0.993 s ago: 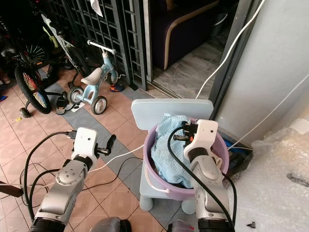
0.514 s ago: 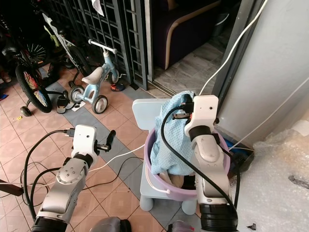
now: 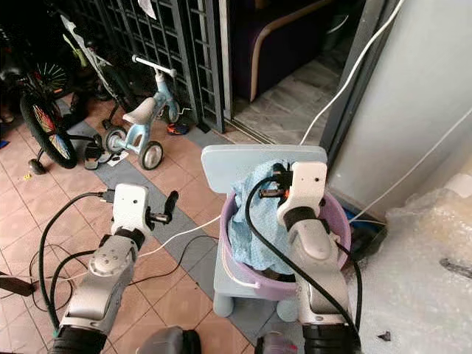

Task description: Clothes washing

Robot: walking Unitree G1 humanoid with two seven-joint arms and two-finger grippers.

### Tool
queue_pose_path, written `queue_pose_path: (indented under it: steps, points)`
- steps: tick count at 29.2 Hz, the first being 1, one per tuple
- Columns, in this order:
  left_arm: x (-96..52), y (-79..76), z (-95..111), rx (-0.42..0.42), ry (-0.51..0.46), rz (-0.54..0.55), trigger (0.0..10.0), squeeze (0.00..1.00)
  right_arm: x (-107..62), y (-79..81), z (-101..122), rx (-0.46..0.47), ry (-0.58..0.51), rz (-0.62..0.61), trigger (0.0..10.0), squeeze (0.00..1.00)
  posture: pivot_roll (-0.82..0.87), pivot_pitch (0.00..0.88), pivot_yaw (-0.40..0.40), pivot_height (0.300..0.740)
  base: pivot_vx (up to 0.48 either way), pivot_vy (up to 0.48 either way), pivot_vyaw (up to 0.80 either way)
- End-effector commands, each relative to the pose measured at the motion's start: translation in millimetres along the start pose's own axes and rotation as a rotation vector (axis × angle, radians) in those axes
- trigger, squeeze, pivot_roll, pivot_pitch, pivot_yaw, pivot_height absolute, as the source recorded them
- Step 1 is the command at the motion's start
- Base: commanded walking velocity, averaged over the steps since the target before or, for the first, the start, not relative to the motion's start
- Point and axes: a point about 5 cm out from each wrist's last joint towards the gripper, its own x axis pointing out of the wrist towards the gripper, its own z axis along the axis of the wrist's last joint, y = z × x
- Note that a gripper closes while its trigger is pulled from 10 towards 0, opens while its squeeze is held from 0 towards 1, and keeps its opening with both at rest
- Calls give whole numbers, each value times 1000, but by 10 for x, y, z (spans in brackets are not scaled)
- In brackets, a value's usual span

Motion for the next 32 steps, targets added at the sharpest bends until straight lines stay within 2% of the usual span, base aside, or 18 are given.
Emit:
queue_pose_path:
  steps: [1, 5, 6, 11, 14, 18, 21, 23, 24, 26, 32]
  points:
    - [-1, 38, -7, 3, 3, 13, 10000, 0, 7, 13, 17, -21, -12, 5, 10000, 0, -71, 0, 50, 740, -296, 0, 0]
    - [4, 39, -7, 3, 5, 12, 10000, 0, -15, 15, -17, 43, 31, 34, 10000, 0, -71, 0, 50, 740, -297, 0, 0]
    - [7, 38, -7, 4, 7, 10, 10000, 0, -39, -51, 9, 66, 3, 5, 10000, 0, -70, 0, 51, 740, -277, 0, 0]
    - [5, 21, 6, -21, -8, -17, 10000, 0, 3, -155, 75, -21, -32, -47, 10000, 0, -71, 0, 52, 740, -55, 0, 0]
    - [-3, -6, 39, -31, -27, -46, 10000, 0, 35, -185, 101, -34, -31, -62, 10000, 0, -74, 0, 55, 740, 0, 0, 0]
    - [-3, -18, 48, -19, -34, -46, 10000, 0, 86, -278, 215, -89, -81, -92, 10000, 0, -73, 0, 55, 740, 0, 0, -788]
    - [-4, -21, 51, -27, -37, -53, 10000, 0, 153, -473, 357, -141, -131, -179, 10000, 0, -74, 0, 54, 740, 0, 0, -800]
    - [-4, -22, 56, -32, -43, -64, 10000, 0, 168, -588, 405, -173, -143, -237, 10000, 0, -74, 0, 53, 740, 0, 0, -800]
    - [-4, -22, 56, -32, -43, -64, 10000, 0, 168, -588, 405, -173, -143, -237, 10000, 0, -74, 0, 53, 740, 0, 0, -800]
    - [-9, -26, 61, -34, -48, -73, 10000, 0, 161, -731, 440, -193, -151, -323, 10000, 0, -75, 0, 53, 740, 0, 0, -800]
    - [-16, -36, 57, -41, -50, -85, 10000, 0, 138, -751, 408, -225, -145, -348, 10000, 0, -78, 0, 54, 740, 0, 0, -800]
